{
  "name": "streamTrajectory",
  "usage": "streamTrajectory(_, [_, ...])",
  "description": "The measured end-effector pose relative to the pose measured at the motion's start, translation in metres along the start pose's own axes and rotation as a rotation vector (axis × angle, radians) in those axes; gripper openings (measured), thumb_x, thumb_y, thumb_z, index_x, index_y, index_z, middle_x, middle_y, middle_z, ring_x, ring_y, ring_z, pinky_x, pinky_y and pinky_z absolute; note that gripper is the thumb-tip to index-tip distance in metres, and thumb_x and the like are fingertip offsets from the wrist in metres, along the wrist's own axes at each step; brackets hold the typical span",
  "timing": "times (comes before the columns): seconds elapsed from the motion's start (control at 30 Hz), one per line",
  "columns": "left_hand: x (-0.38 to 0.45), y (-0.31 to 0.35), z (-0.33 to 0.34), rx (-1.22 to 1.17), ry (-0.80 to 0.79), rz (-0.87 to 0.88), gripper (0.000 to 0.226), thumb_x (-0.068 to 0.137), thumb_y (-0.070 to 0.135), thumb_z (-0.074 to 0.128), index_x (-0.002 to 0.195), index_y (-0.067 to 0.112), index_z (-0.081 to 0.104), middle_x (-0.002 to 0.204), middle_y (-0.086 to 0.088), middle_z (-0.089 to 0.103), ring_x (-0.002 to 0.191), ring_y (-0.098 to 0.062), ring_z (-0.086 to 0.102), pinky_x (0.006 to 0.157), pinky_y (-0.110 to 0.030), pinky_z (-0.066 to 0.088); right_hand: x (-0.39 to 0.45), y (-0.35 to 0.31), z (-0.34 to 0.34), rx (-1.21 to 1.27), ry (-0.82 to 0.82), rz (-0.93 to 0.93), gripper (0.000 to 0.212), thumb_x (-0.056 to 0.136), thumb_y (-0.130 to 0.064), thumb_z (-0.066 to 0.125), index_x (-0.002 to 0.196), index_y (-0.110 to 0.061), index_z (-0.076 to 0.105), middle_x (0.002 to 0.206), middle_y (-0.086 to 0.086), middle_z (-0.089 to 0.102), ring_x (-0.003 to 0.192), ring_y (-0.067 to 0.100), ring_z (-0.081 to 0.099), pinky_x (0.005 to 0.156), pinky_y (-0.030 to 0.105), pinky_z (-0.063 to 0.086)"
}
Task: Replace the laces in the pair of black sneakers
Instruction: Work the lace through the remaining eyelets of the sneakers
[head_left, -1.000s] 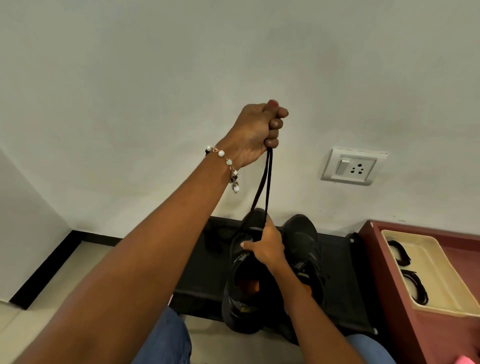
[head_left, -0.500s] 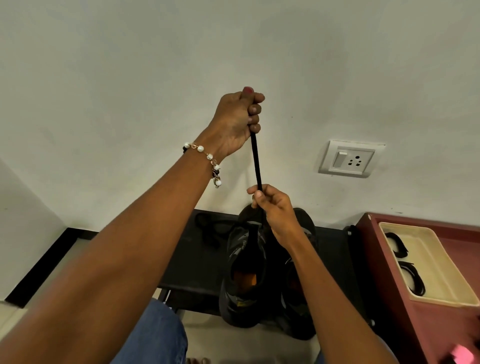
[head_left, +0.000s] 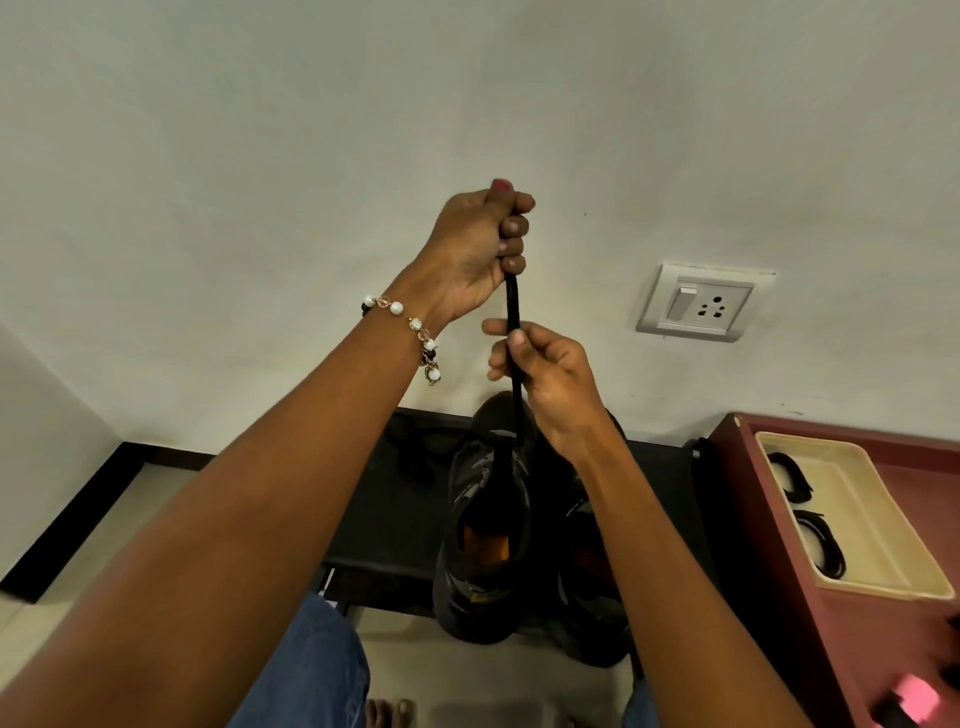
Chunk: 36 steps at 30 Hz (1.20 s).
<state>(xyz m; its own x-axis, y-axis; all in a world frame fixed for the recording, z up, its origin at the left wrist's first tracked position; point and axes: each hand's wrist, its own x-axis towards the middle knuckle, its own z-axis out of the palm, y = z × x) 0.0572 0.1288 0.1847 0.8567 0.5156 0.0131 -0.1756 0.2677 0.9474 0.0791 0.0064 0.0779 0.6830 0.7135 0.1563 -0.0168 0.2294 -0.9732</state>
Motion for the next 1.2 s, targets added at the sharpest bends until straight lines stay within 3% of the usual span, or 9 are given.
streamTrajectory(0.2, [0.004,-0.028,-0.026,0.419,0.131,0.084,0.036,0.104,0.028,0.04,0.081,0.01,0.061,0.068,-0.002,0.054,0.061,-0.013,0.047,0.064,-0.028,0.044,0.006,0.013,-0.015,0.036,0.167,0.11,0.029,0.103,-0.007,0.041,0.088,-0.006,0.066,0.067,-0.001,0.057,0.062,0.01,0.05,0.075,0.03,0.046])
streamTrajectory(0.3, [-0.011,-0.082,-0.055,0.989,0.152,-0.219,0.047,0.098,0.047,0.045,0.115,0.004,0.057,0.115,-0.017,0.058,0.108,-0.028,0.055,0.096,-0.039,0.042,0.008,0.011,-0.016,0.036,0.221,0.176,0.029,0.104,-0.009,0.04,0.087,-0.005,0.064,0.068,0.002,0.055,0.06,0.011,0.052,0.075,0.031,0.049])
streamTrajectory(0.37, [-0.032,-0.122,-0.069,1.057,0.198,-0.43,0.069,0.093,0.058,0.045,0.134,0.002,0.042,0.139,-0.021,0.043,0.127,-0.037,0.042,0.106,-0.048,0.038,0.006,0.01,-0.016,-0.006,0.248,0.221,0.03,0.105,-0.011,0.04,0.088,-0.006,0.064,0.068,0.003,0.055,0.06,0.013,0.055,0.076,0.03,0.052])
streamTrajectory(0.47, [-0.066,-0.166,-0.073,0.898,0.314,-0.464,0.064,0.087,0.064,0.049,0.116,0.007,0.053,0.122,-0.017,0.054,0.113,-0.037,0.052,0.096,-0.049,0.045,0.009,0.006,-0.015,0.005,0.284,0.263,0.031,0.105,-0.012,0.039,0.087,-0.007,0.063,0.066,0.004,0.054,0.057,0.013,0.056,0.079,0.033,0.053])
streamTrajectory(0.57, [-0.089,-0.187,-0.061,1.008,0.121,-0.412,0.042,0.08,0.06,0.064,0.078,0.019,0.054,0.092,-0.008,0.062,0.095,-0.03,0.059,0.089,-0.043,0.05,0.016,-0.002,-0.01,-0.052,0.318,0.286,0.031,0.105,-0.012,0.039,0.087,-0.007,0.063,0.066,0.003,0.053,0.056,0.013,0.055,0.079,0.034,0.053])
streamTrajectory(0.7, [-0.098,-0.198,-0.05,1.086,0.138,-0.267,0.068,0.068,0.063,0.073,0.114,0.013,0.062,0.113,-0.008,0.062,0.11,-0.026,0.056,0.098,-0.044,0.046,0.025,-0.017,0.006,-0.098,0.309,0.295,0.029,0.104,-0.007,0.039,0.087,-0.003,0.063,0.067,0.002,0.054,0.059,0.011,0.05,0.067,0.025,0.052])
streamTrajectory(0.9, [-0.098,-0.201,-0.058,1.157,0.261,-0.275,0.045,0.077,0.043,0.073,0.062,0.012,0.044,0.079,-0.014,0.056,0.087,-0.034,0.061,0.065,-0.032,0.042,0.04,-0.049,0.024,-0.06,0.335,0.256,0.033,0.101,-0.002,0.038,0.078,-0.007,0.06,0.072,0.003,0.054,0.055,0.009,0.046,0.065,0.027,0.047])
streamTrajectory(1.03, [-0.102,-0.201,-0.053,1.217,0.235,-0.218,0.03,0.084,0.033,0.065,0.093,0.005,0.062,0.105,-0.012,0.054,0.095,-0.03,0.054,0.08,-0.033,0.042,0.047,-0.074,0.03,-0.102,0.345,0.261,0.031,0.099,-0.001,0.038,0.078,-0.006,0.06,0.066,0.004,0.053,0.054,0.012,0.048,0.07,0.03,0.046])
streamTrajectory(1.2, [-0.1,-0.201,-0.05,1.266,0.229,-0.207,0.028,0.085,0.03,0.064,0.093,0.003,0.059,0.107,-0.013,0.055,0.093,-0.028,0.054,0.085,-0.036,0.045,0.052,-0.109,0.035,-0.056,0.36,0.206,0.029,0.097,0.0,0.04,0.078,-0.005,0.061,0.063,0.005,0.052,0.051,0.015,0.05,0.068,0.033,0.046])
